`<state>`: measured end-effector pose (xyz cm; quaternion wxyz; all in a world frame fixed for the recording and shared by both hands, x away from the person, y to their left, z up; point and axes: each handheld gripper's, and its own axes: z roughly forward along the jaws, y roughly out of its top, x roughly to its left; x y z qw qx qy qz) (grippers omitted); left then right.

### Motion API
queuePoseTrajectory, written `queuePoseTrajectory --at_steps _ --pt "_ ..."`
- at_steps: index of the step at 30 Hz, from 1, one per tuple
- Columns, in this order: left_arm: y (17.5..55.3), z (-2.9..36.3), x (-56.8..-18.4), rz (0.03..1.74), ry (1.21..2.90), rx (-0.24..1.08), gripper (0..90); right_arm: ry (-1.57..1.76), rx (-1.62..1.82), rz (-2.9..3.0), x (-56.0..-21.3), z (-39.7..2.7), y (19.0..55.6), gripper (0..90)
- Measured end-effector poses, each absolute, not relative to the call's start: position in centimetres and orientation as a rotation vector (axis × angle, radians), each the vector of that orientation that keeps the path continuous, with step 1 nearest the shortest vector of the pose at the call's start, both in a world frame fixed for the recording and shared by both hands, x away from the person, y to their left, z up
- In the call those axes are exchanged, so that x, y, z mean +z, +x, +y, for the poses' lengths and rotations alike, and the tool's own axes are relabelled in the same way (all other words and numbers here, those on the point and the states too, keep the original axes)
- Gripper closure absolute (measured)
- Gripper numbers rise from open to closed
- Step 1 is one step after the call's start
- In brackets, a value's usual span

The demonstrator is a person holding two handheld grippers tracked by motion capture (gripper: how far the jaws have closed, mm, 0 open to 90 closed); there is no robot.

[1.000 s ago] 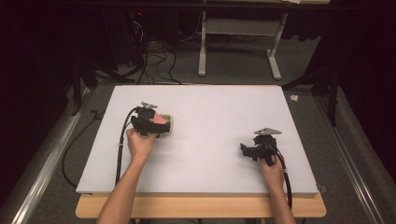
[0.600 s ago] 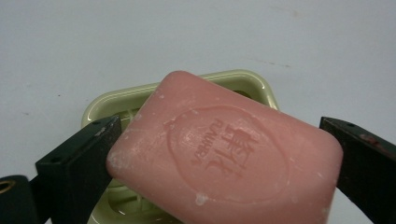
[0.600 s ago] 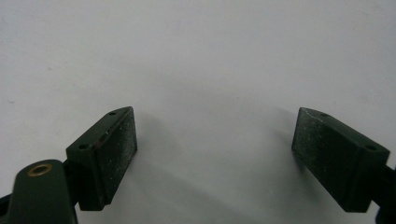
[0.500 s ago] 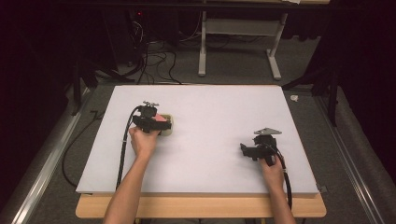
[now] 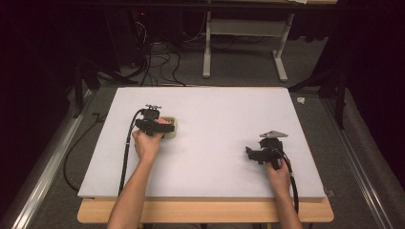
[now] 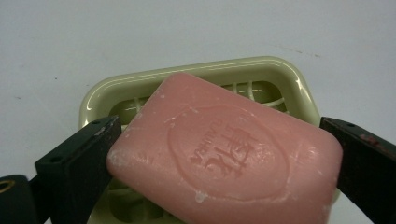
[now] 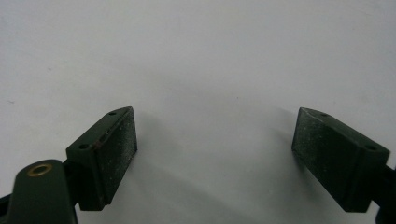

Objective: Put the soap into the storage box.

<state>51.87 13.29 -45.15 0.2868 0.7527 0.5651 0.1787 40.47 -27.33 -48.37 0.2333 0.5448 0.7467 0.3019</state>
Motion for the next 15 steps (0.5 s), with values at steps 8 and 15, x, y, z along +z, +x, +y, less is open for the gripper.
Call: queuePoseTrajectory --at_steps 8,15 --pt "51.98 13.39 -45.33 1.518 2.011 0.490 2.8 1.495 0.828 2.051 -48.37 -27.33 40.46 14.6" --pt "51.79 13.55 -44.90 1.481 1.988 0.510 2.3 1.497 0.829 2.051 -48.37 -27.33 40.47 14.6"
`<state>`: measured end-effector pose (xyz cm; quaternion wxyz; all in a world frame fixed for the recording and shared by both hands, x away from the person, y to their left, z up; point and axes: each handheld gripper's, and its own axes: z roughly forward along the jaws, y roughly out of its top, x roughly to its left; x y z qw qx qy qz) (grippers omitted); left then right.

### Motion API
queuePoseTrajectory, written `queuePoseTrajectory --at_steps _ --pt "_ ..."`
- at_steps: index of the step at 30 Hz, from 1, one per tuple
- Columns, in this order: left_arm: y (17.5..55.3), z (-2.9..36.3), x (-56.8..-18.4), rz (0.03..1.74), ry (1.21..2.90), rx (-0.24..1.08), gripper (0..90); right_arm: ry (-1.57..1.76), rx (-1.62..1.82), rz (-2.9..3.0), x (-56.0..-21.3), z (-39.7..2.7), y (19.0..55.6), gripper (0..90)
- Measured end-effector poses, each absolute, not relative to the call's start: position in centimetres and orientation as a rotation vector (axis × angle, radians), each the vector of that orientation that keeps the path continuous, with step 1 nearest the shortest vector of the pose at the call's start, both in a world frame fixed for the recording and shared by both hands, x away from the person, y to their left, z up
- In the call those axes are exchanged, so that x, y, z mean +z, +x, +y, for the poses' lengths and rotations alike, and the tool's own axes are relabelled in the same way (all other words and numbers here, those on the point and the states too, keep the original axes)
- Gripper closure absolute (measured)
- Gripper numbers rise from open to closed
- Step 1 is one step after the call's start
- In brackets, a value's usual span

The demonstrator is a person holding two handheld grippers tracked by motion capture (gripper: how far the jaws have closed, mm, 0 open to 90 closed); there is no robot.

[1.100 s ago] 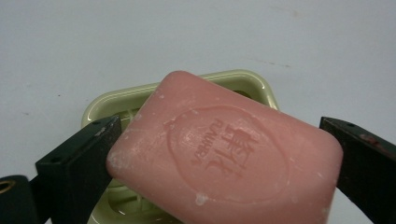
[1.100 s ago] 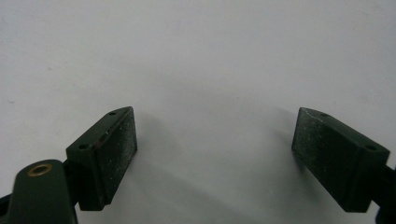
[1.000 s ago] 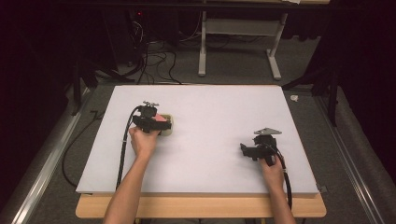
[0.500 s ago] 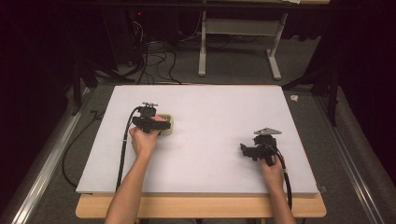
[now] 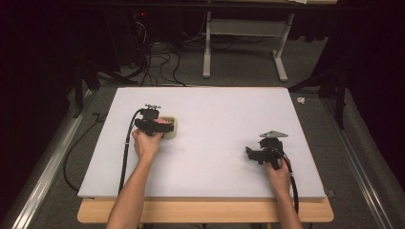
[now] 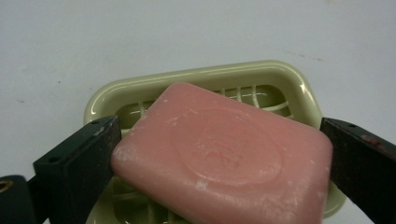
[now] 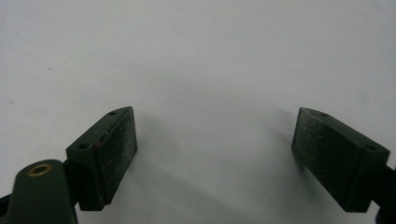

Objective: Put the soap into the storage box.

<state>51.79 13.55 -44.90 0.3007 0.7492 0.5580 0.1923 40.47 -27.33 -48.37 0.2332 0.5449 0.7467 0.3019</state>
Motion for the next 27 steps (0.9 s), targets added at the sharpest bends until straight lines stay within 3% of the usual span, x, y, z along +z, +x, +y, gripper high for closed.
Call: queuePoseTrajectory --at_steps 27 --pt "50.6 13.8 -44.3 1.416 2.008 0.555 7.4 1.497 0.830 2.051 -48.4 -27.3 40.5 14.6"
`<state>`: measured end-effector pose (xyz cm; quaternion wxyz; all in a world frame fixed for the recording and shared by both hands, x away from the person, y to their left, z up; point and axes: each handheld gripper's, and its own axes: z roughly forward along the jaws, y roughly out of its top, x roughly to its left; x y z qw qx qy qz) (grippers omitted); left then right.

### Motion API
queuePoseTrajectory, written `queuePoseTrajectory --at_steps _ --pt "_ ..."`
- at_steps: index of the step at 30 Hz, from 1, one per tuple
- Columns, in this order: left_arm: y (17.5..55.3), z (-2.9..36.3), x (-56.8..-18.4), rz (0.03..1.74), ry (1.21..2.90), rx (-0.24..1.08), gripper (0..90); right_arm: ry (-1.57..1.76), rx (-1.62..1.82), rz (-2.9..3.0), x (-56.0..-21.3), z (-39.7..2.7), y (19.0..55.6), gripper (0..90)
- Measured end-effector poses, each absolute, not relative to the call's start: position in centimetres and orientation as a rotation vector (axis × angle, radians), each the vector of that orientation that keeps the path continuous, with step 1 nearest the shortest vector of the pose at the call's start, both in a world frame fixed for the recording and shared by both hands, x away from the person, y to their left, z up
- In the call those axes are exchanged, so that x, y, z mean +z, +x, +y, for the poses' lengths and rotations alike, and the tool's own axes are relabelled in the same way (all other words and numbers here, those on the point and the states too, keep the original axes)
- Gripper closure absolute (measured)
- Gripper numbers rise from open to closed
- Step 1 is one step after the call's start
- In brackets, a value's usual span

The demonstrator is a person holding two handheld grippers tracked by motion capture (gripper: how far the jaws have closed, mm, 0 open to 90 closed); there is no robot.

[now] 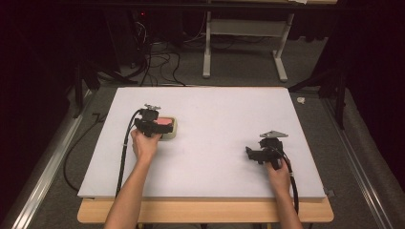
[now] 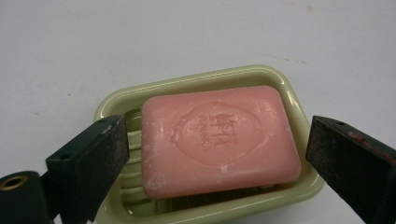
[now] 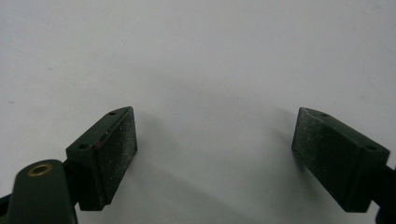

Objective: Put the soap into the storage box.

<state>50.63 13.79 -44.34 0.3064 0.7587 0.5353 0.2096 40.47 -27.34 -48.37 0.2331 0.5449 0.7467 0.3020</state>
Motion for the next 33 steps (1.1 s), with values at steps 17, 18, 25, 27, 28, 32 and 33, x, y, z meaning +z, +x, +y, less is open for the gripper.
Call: queuePoseTrajectory --at_steps 17,18,25,27,28,32,33 --pt "49.0 14.8 -43.2 1.346 1.971 0.558 10.1 1.496 0.829 2.051 -48.4 -27.3 40.5 14.6" --pt "48.9 14.9 -43.1 1.339 1.972 0.559 10.0 1.496 0.829 2.051 -48.4 -27.3 40.5 14.6" --pt "48.1 15.3 -42.6 1.311 1.948 0.558 11.2 1.496 0.829 2.051 -48.4 -27.3 40.5 14.6" --pt "47.8 15.4 -42.5 1.302 1.939 0.560 11.5 1.497 0.829 2.051 -48.4 -27.3 40.5 14.6" --pt "47.8 15.4 -42.5 1.302 1.939 0.560 11.5 1.496 0.829 2.051 -48.4 -27.3 40.5 14.6" --pt "47.2 15.6 -42.2 1.288 1.924 0.558 11.7 1.496 0.829 2.051 -48.4 -27.3 40.5 14.6" --pt "47.1 15.7 -42.1 1.286 1.919 0.559 11.7 1.496 0.829 2.051 -48.4 -27.3 40.5 14.6"
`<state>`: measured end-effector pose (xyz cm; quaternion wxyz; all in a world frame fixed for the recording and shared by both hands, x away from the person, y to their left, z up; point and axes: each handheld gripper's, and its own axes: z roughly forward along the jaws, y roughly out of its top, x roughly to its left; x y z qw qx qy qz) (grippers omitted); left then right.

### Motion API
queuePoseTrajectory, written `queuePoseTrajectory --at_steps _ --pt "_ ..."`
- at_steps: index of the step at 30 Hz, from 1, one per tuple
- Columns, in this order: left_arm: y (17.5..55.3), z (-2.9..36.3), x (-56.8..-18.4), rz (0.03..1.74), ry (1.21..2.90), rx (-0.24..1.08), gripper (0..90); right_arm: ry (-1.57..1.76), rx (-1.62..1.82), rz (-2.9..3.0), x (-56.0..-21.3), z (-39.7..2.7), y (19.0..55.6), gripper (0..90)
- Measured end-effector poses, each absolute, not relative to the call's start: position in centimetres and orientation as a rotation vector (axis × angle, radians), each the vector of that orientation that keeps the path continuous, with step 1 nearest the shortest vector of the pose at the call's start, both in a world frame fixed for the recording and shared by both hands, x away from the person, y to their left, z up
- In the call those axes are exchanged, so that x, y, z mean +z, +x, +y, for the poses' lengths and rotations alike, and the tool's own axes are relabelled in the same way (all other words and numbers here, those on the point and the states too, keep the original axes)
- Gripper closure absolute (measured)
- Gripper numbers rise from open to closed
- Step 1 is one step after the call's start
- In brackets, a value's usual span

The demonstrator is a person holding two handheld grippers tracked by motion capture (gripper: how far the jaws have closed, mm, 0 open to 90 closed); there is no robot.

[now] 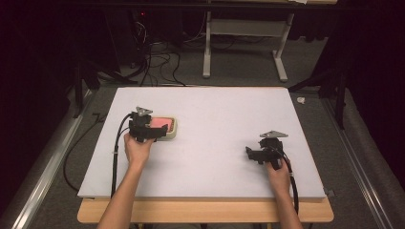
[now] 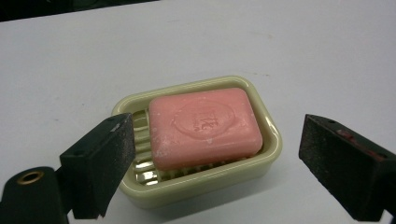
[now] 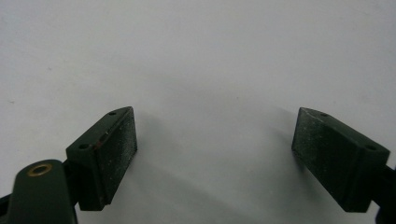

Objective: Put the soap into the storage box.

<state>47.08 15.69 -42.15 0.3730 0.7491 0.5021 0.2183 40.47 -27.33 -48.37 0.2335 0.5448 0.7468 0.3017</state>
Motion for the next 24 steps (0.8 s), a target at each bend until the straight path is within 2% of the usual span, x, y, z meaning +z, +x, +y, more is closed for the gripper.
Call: queuePoseTrajectory --at_steps 24 --pt "44.1 17.2 -40.7 1.237 1.853 0.518 11.8 1.496 0.828 2.051 -48.4 -27.3 40.5 14.6"
